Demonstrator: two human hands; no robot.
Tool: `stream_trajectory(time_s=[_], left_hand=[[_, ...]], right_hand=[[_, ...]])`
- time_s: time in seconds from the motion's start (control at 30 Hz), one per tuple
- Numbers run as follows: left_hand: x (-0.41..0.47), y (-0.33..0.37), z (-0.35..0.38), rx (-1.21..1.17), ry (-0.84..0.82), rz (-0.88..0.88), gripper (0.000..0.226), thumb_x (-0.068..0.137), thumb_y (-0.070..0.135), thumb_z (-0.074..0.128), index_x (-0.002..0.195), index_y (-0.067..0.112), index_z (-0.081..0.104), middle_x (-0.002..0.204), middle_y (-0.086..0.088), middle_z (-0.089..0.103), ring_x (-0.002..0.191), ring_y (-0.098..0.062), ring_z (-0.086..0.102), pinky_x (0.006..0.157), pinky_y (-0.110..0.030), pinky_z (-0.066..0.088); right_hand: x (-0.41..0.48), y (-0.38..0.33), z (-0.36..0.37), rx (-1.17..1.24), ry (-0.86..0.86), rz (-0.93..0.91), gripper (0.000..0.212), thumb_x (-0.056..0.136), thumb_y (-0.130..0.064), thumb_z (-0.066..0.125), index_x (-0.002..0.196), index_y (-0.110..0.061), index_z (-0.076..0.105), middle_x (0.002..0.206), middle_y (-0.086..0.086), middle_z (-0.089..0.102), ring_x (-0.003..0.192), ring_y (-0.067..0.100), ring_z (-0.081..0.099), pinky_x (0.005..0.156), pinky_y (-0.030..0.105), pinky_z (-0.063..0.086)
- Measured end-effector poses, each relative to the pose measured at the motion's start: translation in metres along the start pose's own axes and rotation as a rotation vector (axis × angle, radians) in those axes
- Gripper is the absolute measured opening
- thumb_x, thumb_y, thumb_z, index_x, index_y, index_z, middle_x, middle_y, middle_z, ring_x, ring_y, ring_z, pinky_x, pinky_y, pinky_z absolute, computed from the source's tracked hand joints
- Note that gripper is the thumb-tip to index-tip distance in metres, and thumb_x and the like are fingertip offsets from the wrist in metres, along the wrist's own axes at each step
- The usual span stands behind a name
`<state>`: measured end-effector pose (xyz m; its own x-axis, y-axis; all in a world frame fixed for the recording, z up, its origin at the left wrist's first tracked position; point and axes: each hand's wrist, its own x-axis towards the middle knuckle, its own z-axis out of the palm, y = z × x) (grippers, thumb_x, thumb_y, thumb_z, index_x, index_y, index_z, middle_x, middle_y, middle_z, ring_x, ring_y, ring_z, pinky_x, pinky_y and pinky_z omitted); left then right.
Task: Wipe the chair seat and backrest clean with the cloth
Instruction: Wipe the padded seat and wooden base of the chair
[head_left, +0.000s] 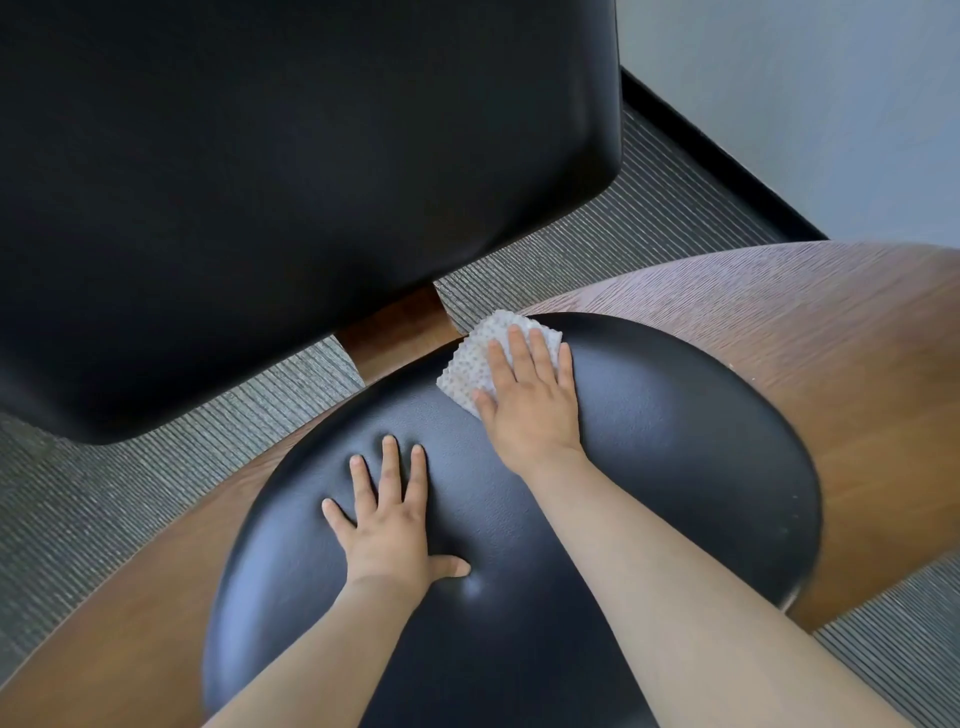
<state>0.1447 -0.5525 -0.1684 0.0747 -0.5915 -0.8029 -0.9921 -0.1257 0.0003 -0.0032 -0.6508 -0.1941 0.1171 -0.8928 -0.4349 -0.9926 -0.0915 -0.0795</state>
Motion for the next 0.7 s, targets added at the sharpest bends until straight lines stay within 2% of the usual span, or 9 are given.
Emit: stream_trajectory(time_s=[0.07,0.27,0.5,0.7], left_hand=[[-0.001,0.0,-0.001,-0.003,-0.001,0.001,0.133,0.062,0.07,0.069,0.146,0.029,-0.026,0.153,0.002,-0.036,0.142,-0.035,-0.026,0.112,-0.066,0.006],[0.001,-0.001,0.002,-0.011,0.009,0.001,0.133,0.061,0.07,0.07,0.147,0.03,-0.024,0.153,0.003,-0.035,0.143,-0.034,-0.025,0.112,-0.065,0.006],[-0.002,0.0,-0.004,0.015,0.007,0.012,0.134,0.06,0.072,0.069,0.148,0.029,-0.022,0.154,0.002,-0.031,0.144,-0.035,-0.021,0.112,-0.063,0.011],[-0.005,0.001,-0.013,0.004,-0.009,0.042,0.131,0.062,0.068,0.072,0.15,0.025,-0.015,0.157,-0.002,-0.025,0.145,-0.036,-0.015,0.116,-0.055,0.014]], right_hand=[[0.001,-0.003,-0.003,0.031,0.0,0.056,0.063,0.098,-0.049,0.03,0.151,-0.02,0.016,0.161,0.007,0.005,0.147,0.026,-0.006,0.117,0.049,-0.008],[-0.014,0.01,0.003,-0.012,0.048,0.087,0.059,0.101,-0.041,0.025,0.152,-0.018,0.007,0.161,0.008,-0.004,0.147,0.026,-0.01,0.118,0.049,-0.006],[-0.04,0.043,0.001,-0.039,0.104,0.117,0.058,0.1,-0.038,0.032,0.151,-0.016,0.015,0.16,0.008,0.004,0.147,0.027,-0.003,0.118,0.049,-0.004],[-0.065,0.071,-0.003,-0.063,0.13,0.182,0.058,0.1,-0.037,0.031,0.152,-0.016,0.014,0.16,0.007,0.002,0.148,0.027,-0.002,0.118,0.049,-0.002]])
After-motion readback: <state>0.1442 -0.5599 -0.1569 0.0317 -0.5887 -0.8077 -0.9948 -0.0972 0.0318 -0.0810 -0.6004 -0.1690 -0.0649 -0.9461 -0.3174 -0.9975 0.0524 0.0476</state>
